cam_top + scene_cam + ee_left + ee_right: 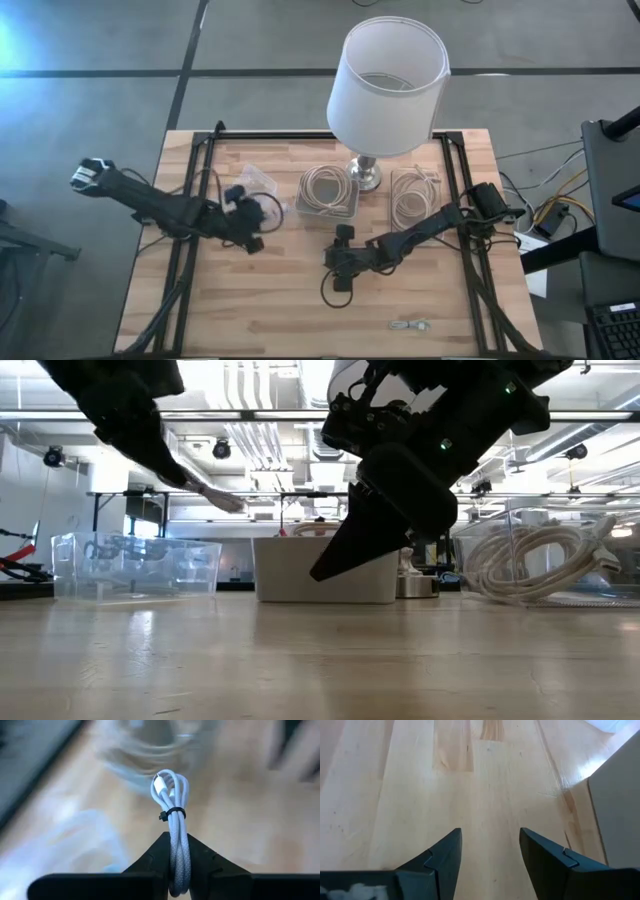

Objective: Pick & Place USB Port
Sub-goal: Put the purple USB charger cable into the white bin

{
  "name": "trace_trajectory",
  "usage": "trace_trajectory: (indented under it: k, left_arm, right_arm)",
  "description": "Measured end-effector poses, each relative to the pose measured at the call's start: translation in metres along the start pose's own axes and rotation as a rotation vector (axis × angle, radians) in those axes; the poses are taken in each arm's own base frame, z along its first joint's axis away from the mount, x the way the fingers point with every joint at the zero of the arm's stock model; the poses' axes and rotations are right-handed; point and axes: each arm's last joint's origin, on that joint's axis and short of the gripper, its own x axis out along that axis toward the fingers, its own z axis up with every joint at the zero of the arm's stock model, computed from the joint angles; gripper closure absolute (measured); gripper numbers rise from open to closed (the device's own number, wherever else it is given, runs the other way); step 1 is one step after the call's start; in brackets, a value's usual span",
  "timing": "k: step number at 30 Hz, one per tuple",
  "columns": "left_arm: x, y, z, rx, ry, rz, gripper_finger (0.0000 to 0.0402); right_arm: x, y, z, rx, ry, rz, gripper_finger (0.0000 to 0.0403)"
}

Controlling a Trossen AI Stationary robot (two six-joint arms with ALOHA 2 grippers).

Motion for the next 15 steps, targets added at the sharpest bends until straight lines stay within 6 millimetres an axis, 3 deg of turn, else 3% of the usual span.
trace_trajectory:
  k: [8, 15]
  left_arm:
    - [-0.024, 0.038, -0.023, -0.157, 0.025, 0.326, 0.0361]
    - [-0.015, 0.048, -0.051, -0.282, 0.176, 0.381, 0.0357]
  right_arm:
    - [0.000, 0.001, 0.000, 0.021, 0.000, 0.003, 0.0208]
    - [-0.001, 0.004, -0.001, 0.080, 0.000, 0.008, 0.0209]
